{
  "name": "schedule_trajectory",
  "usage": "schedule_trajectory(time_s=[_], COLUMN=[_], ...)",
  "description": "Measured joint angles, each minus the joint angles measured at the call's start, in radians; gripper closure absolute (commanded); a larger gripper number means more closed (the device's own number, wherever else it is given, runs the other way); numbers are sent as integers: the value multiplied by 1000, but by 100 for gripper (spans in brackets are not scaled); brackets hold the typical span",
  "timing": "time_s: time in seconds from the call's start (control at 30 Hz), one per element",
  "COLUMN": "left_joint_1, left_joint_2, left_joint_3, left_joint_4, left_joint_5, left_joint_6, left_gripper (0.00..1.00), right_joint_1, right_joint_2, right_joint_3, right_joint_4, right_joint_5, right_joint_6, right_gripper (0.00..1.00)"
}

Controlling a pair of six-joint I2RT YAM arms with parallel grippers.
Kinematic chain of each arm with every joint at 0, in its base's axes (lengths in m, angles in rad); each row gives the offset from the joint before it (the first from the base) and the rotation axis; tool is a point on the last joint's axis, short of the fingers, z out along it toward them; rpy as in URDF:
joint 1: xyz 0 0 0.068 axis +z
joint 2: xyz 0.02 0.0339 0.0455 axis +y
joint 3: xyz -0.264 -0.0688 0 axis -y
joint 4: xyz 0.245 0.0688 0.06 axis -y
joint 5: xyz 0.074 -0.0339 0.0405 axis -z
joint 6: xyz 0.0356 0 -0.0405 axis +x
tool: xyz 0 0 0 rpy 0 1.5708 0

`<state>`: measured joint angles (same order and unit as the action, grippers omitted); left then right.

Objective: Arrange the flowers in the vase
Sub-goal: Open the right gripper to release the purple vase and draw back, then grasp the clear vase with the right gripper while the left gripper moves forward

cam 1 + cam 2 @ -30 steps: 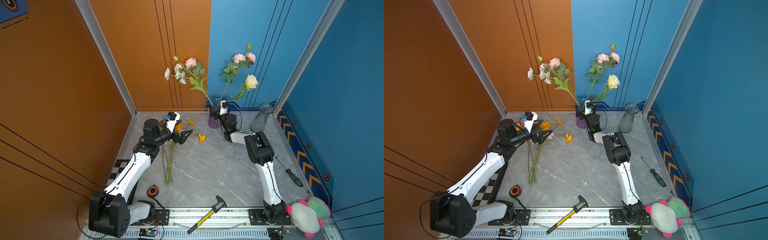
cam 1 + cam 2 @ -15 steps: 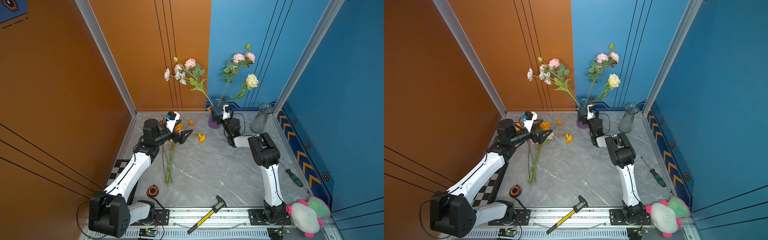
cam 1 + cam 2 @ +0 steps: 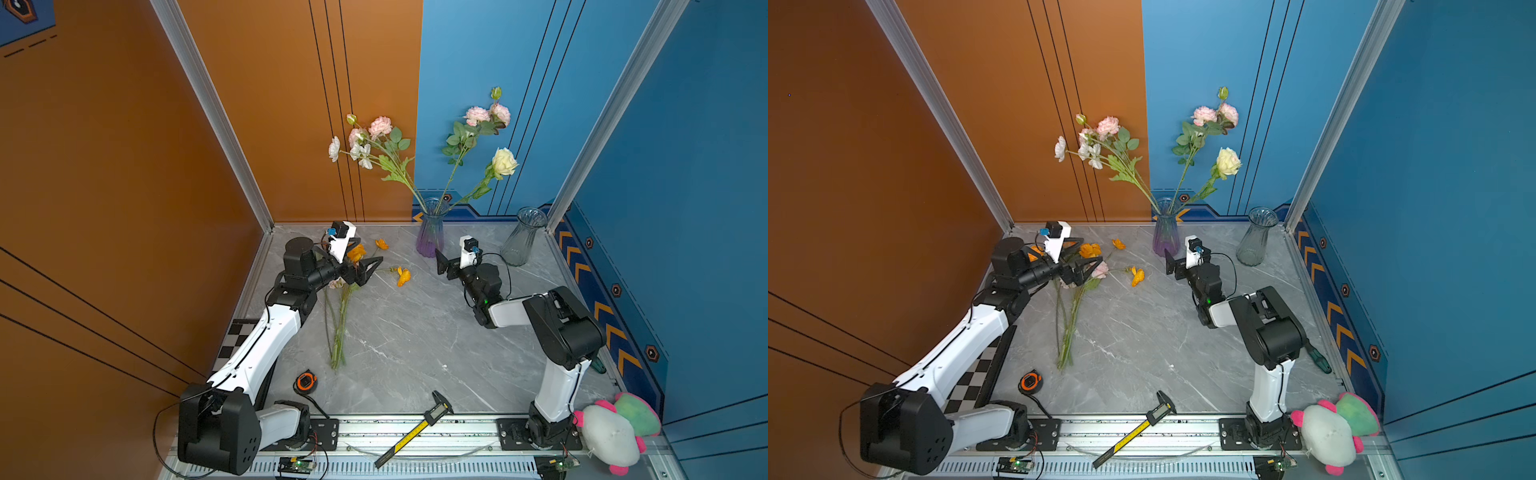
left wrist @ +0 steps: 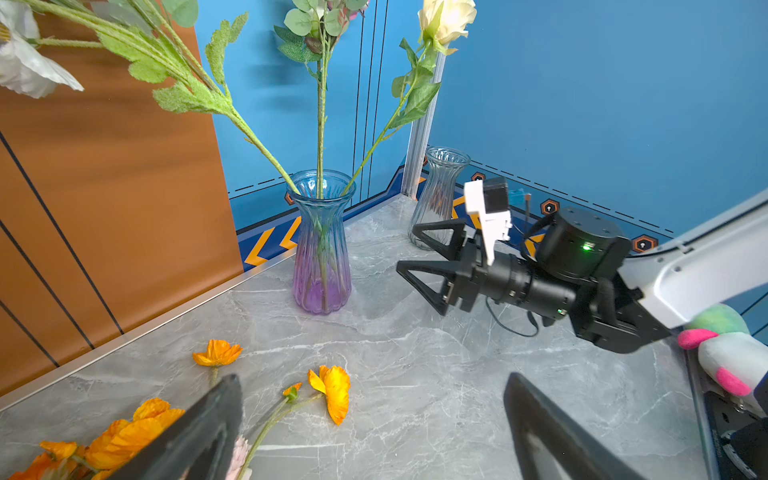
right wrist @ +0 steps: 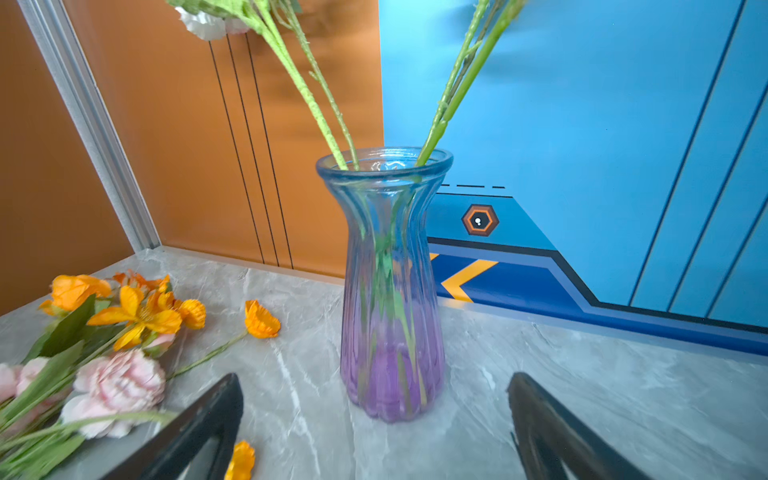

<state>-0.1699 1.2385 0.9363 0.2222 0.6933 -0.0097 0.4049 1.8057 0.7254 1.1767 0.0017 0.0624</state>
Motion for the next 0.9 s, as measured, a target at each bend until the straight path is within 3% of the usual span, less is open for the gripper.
schedule_trajectory(time_s=[0.13,0.27,0.5,0.63,0.73,0.9], left_joint_1=[0,-22,-228,-356,-424,-438], left_joint_2=[0,2,64,100,109,159], left_joint_3=[0,0,0,-2,-6,8], left_joint_4=[8,15,21,21,12,-39], left_joint_5=[0,-9,-63,-141,-251,-343], left_joint_6=[-14,-18,-16,-5,11,20], left_gripper=[2,2,2,2,2,2], right_joint_1=[92,136,-55,-302,-436,-496], right_joint_2=[-245,-519,-866,-840,-719,-415], right_joint_3=[-149,-228,-198,-114,-95,-64], right_joint_4=[-155,-425,-909,-982,-885,-648], right_joint_5=[95,229,372,339,287,174], right_joint_6=[0,45,99,99,72,-21], right_gripper=[0,0,0,0,0,0])
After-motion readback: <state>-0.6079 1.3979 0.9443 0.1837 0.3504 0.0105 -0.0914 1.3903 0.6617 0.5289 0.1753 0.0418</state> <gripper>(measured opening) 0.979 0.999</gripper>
